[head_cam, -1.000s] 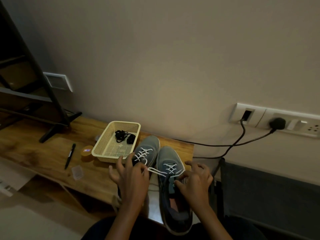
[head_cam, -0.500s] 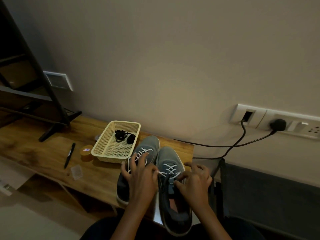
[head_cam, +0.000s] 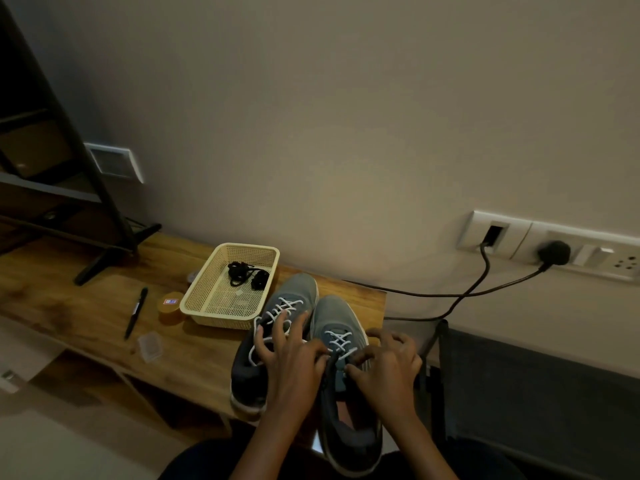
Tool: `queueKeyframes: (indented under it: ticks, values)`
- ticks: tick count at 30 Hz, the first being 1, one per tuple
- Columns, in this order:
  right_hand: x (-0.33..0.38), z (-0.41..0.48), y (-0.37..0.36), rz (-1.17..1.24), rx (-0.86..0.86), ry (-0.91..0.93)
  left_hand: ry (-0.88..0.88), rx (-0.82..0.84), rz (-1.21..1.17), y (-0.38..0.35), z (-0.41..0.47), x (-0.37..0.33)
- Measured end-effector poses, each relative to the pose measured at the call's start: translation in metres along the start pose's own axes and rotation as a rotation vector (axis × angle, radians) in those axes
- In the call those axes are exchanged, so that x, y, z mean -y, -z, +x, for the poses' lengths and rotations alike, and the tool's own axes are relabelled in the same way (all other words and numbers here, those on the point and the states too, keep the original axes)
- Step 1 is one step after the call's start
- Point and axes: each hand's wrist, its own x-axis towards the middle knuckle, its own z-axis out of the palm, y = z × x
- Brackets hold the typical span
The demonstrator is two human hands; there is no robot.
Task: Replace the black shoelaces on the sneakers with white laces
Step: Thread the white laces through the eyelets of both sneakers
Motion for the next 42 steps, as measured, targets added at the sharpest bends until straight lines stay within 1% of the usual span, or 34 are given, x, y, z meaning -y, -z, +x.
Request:
queueKeyframes:
  ticks: [1,6,9,13,18,21,28,34,37,39,42]
  values:
    - [0.000,0.000,0.000,-0.001,-0.008,0.000,0.018,-0.003,0.012,0.001,0.000,0.001]
    - [0.001,0.000,0.001,-0.037,0.007,-0.013,0.078,-0.162,-0.081,0.001,0.001,0.013]
    - [0.003,-0.001,0.001,-0.035,0.022,-0.016,0.033,-0.197,-0.067,0.002,-0.002,0.013]
    - [0.004,-0.001,0.003,-0.002,0.044,-0.033,-0.083,-0.134,-0.141,0.000,-0.005,0.005]
    - [0.005,-0.001,0.005,0.009,0.072,-0.043,-0.112,-0.068,-0.269,-0.001,-0.005,0.001]
    - [0.004,0.000,0.005,0.003,0.070,-0.044,-0.061,-0.042,-0.394,-0.004,-0.005,0.003]
    - [0.003,0.003,0.003,0.023,0.084,-0.058,0.034,0.066,-0.533,-0.014,-0.003,0.006]
    - [0.000,0.006,-0.003,0.054,0.106,-0.055,0.057,0.086,-0.617,-0.014,0.001,0.005]
    - [0.000,0.007,-0.009,0.144,0.110,-0.035,0.036,0.102,-0.665,-0.007,-0.001,0.005]
    - [-0.001,0.007,-0.012,0.252,0.109,-0.055,0.008,0.089,-0.631,-0.004,-0.005,0.003]
    - [-0.003,0.007,-0.013,0.281,0.119,-0.077,0.055,0.044,-0.388,-0.002,-0.006,0.003]
